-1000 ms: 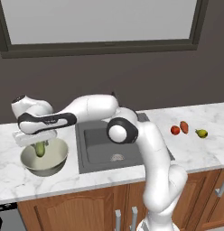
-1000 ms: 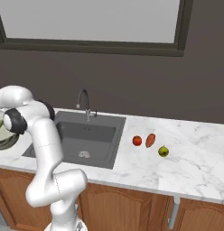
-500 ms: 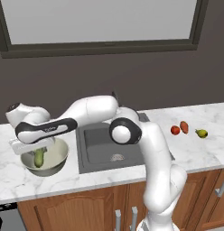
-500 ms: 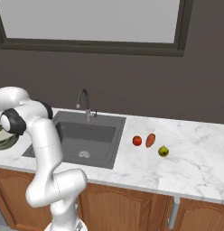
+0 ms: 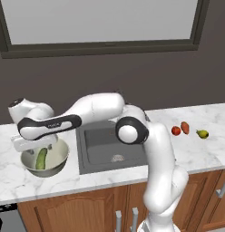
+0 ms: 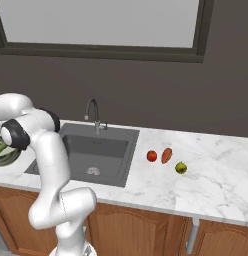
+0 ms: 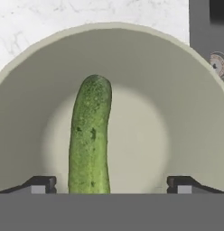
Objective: There is a mixed pile of frozen fruits and vegetables on the counter. Locate all the frozen vegetables and place the items in a bowl on the counter. Take all the frozen fruits and defrost them in a running sink.
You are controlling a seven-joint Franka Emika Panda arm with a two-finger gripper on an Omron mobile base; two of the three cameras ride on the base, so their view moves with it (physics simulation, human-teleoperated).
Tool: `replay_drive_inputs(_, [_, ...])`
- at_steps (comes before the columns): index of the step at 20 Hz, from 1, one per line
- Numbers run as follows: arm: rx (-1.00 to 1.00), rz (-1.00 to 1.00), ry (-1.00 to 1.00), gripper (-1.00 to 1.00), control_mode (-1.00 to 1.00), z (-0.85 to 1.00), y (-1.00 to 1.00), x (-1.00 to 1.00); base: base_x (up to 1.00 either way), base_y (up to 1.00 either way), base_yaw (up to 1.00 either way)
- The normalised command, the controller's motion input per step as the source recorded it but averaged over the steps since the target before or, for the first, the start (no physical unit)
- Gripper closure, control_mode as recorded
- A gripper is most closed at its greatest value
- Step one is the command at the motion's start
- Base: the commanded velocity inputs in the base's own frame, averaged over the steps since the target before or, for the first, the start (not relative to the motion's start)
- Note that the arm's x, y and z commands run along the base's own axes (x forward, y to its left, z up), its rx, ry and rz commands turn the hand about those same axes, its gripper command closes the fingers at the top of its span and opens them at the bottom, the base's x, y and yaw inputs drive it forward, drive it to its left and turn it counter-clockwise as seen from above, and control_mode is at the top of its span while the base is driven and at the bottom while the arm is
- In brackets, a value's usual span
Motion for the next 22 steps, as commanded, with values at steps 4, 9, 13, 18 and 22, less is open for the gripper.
replay_drive_inputs(4, [0.01, 0.00, 0.07, -1.00, -1.00, 0.56, -0.27, -0.48, 0.00, 0.00, 0.00])
replay_drive_inputs(9, [0.03, 0.00, -0.03, -1.00, -1.00, 0.17, -0.67, -0.58, 0.00, 0.00, 0.00])
replay_drive_inputs(13, [0.11, 0.05, 0.00, -1.00, -1.00, 0.00, -0.88, -0.01, 0.00, 0.00, 0.00])
replay_drive_inputs(18, [0.10, 0.08, 0.00, -1.00, -1.00, 0.05, -0.88, 0.00, 0.00, 0.00, 0.00])
replay_drive_inputs(22, [0.11, 0.05, 0.00, -1.00, -1.00, 0.00, -0.96, -0.08, 0.00, 0.00, 0.00])
